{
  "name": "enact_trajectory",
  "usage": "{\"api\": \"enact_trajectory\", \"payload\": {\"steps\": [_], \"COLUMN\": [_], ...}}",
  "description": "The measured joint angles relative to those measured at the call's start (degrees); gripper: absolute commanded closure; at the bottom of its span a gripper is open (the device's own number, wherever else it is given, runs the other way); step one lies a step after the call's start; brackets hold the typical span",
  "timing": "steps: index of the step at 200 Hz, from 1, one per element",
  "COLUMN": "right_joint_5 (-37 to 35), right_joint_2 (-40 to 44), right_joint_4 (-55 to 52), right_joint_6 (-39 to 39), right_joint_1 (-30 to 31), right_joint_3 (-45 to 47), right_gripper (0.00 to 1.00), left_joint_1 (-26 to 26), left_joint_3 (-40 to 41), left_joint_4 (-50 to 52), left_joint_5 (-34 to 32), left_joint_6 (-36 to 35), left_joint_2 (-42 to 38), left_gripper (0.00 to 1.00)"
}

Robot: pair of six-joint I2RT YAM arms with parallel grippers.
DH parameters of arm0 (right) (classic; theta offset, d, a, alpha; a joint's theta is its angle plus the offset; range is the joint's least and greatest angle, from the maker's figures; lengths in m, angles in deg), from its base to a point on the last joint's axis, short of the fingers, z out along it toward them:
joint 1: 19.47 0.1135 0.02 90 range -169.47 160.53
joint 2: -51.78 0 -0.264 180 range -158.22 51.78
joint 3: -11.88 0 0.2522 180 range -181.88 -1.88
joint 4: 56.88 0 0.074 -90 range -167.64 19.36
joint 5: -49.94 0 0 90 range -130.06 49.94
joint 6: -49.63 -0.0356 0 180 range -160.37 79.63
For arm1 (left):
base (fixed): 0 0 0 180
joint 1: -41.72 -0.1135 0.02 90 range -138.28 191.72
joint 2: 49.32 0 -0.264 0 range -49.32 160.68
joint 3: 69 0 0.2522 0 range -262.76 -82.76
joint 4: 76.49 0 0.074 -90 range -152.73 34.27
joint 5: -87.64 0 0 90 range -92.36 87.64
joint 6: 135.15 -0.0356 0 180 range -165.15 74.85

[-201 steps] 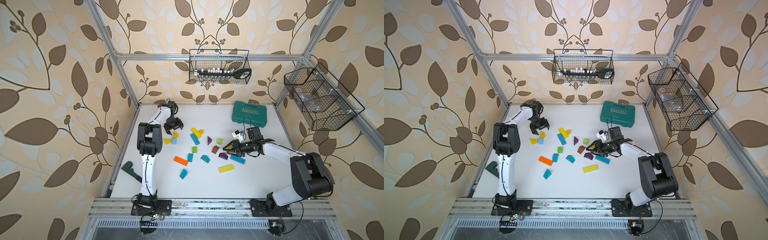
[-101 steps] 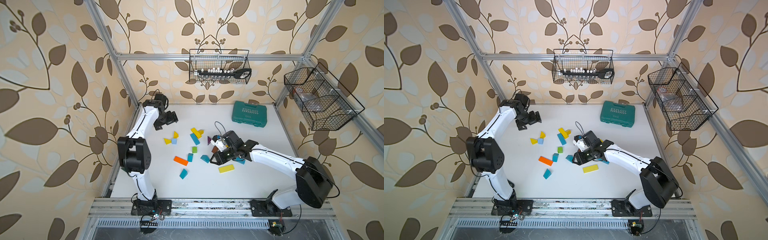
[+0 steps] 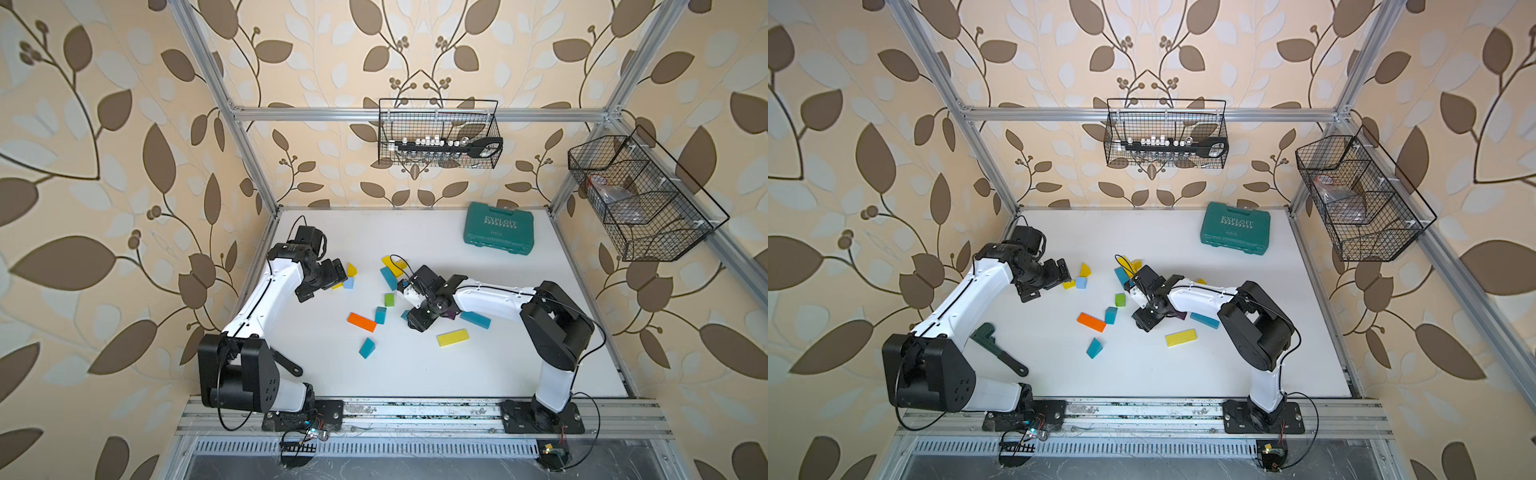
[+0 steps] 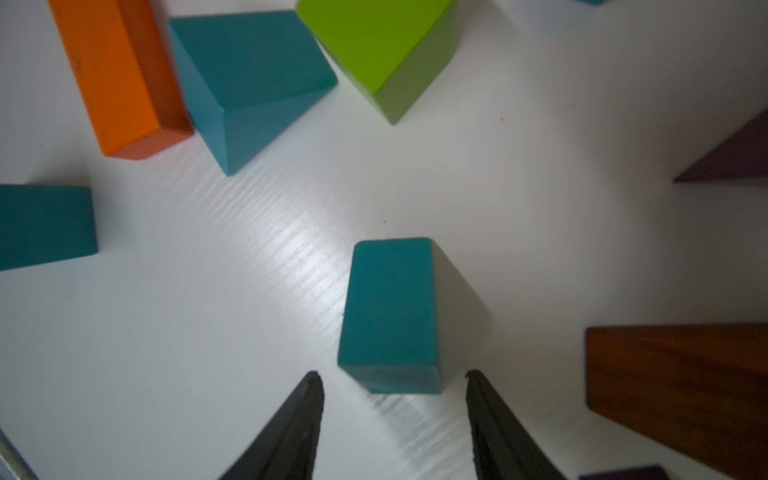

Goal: Assemble a small pinwheel with building blocks
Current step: Pick up the building block from the center of the board.

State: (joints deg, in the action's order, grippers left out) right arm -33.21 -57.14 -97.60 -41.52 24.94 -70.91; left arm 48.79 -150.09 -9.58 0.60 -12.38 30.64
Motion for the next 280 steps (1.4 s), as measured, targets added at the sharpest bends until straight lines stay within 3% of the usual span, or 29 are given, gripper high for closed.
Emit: {"api": "enact_trajectory", "payload": {"steps": [40,57,90,117,152,200,243,280], "right_joint_5": [-0.04,0.7,2.71,7.96,19.3,32.72,44.48,51.19], "right_joint_2": [-2.78,-2.75,-2.1,1.9,7.98,8.46,10.14,10.75], "right_joint_4": [0.79,1.16,1.46,5.14,15.23,21.75,26.43,28.65], "right_joint_6": [1.42,0.87,-3.63,-12.11,-27.39,-38.16,-43.28,-45.2], "right_joint_1": [0.0,0.0,-0.17,-1.55,-8.09,-13.0,-13.68,-13.68], "right_joint_3": [-2.75,-2.75,-2.6,-0.02,5.2,8.94,11.47,12.94], "right_gripper": [0.69,0.83,0.95,0.96,0.97,0.94,0.94,0.93], "left_joint_1": [0.0,0.02,1.62,8.79,19.32,25.07,36.68,37.59], "left_joint_3": [3.56,5.2,6.67,6.23,4.35,4.42,3.48,0.79], "left_joint_4": [-1.95,-3.02,-5.11,-6.49,-8.44,-9.84,-8.98,-8.09], "left_joint_5": [1.25,3.28,6.75,7.56,8.35,12.81,12.13,9.38], "left_joint_6": [1.05,2.14,4.98,7.56,6.91,-8.96,-22.03,-29.33], "left_joint_2": [-0.7,-1.53,-4.26,-4.96,-4.87,-5.16,-3.52,1.62], "left_gripper": [0.01,0.01,0.01,0.01,0.01,0.01,0.01,0.03]}}
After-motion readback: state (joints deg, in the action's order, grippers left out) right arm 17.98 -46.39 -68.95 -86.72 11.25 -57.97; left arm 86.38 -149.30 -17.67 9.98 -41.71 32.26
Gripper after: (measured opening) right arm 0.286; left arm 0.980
